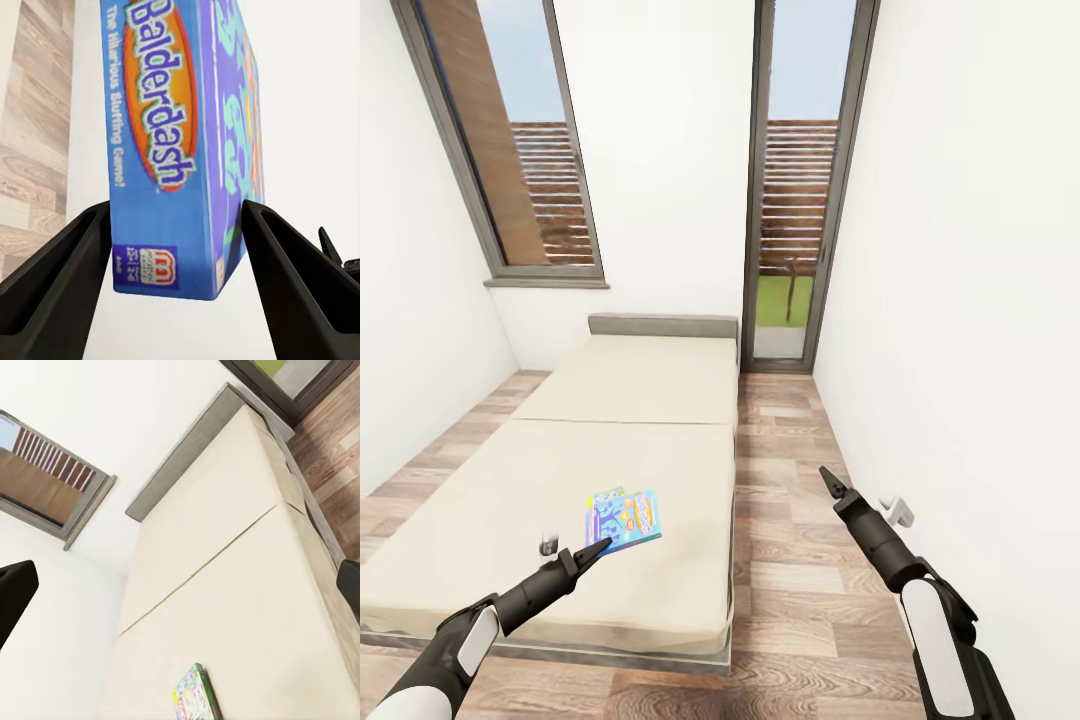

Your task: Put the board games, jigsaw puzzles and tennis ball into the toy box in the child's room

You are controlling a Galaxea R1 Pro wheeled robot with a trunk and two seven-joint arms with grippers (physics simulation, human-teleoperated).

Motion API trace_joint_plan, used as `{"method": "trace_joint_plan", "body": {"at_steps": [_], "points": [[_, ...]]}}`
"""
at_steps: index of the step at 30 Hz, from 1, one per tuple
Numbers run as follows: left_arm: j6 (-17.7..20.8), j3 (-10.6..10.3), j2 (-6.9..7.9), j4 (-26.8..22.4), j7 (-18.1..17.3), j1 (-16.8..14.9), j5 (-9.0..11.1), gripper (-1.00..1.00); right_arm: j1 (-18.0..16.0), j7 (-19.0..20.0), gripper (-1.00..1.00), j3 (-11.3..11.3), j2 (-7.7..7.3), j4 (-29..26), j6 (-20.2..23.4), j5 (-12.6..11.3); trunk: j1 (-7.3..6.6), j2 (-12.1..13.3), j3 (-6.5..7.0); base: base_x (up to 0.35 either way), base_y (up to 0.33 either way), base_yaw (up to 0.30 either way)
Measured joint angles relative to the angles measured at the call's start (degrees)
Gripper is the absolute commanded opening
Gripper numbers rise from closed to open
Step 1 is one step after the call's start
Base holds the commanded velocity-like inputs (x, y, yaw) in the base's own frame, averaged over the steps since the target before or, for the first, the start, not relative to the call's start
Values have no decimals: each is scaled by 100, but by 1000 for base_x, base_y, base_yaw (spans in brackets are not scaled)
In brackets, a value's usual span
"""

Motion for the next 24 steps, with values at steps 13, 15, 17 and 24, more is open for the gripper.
{"method": "trace_joint_plan", "body": {"at_steps": [13,15,17,24], "points": [[-3,-6,0,0,0,0,-1,-100,0,0,100,3,-2,0,0,0,-286,523,234,0,0,0],[-4,-5,0,0,0,0,-1,-100,0,0,100,3,-2,0,-1,0,-330,603,271,0,0,30],[-4,-6,0,0,0,1,0,-100,-2,0,100,3,0,0,-1,1,-374,684,307,0,0,53],[-1,-7,0,-1,0,1,0,-100,0,0,100,4,1,1,-1,1,-528,966,433,0,0,76]]}}
